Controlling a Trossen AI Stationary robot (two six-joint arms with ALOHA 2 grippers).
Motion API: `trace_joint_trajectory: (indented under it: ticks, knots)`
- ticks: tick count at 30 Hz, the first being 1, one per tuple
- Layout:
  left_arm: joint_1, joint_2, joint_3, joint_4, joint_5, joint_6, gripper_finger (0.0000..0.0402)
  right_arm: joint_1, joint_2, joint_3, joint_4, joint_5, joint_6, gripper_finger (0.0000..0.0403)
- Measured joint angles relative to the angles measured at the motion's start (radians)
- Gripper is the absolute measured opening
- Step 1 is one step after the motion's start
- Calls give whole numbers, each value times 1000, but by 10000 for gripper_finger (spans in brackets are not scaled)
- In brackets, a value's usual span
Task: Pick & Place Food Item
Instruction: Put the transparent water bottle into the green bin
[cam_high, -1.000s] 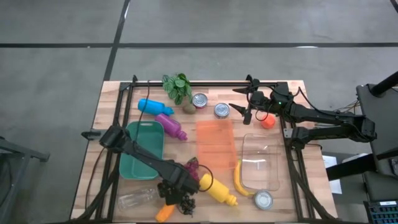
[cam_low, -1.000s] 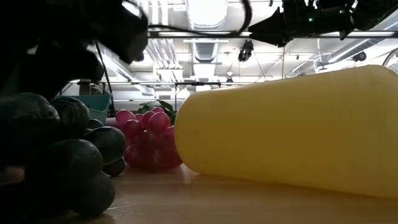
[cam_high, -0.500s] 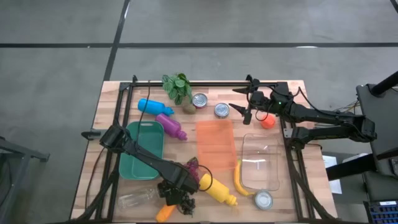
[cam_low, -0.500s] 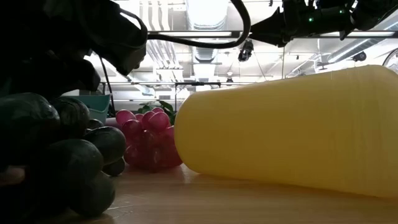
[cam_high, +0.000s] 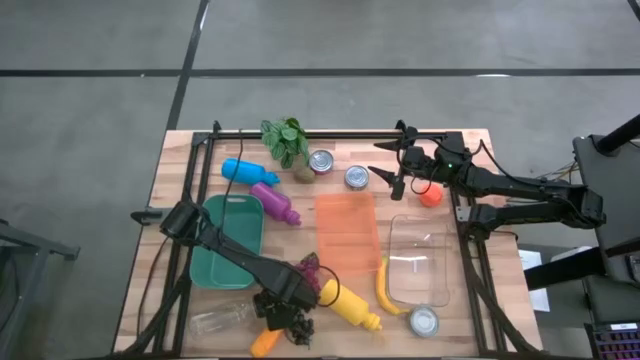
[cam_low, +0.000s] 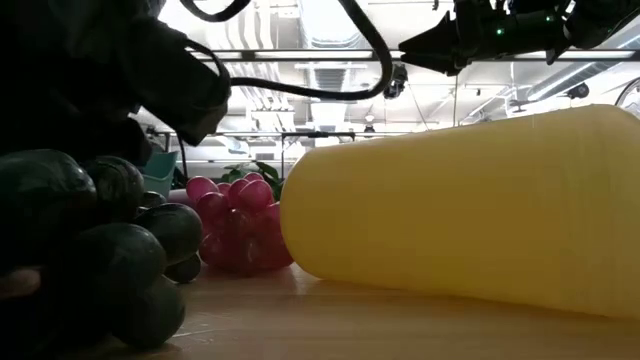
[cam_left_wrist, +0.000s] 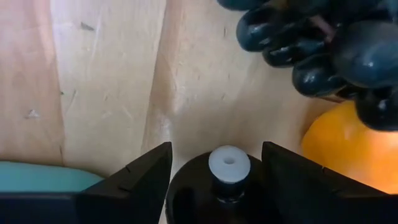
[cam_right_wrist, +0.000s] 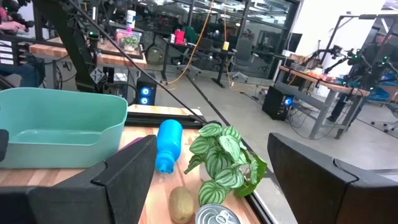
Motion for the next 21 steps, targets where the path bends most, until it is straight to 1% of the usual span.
trace_joint_trajectory:
  ticks: [6,9,12,21]
  knots:
    - [0,0,-13,5,3,-2,251,0,0,0,0,0,0,305]
    - [0,0,-14,5,3,-2,240,0,0,0,0,0,0,305]
    - [0,0,-14,9,3,-1,213,0,0,0,0,0,0,305]
    - [0,0,-14,16,10,2,113,0,0,0,0,0,0,305]
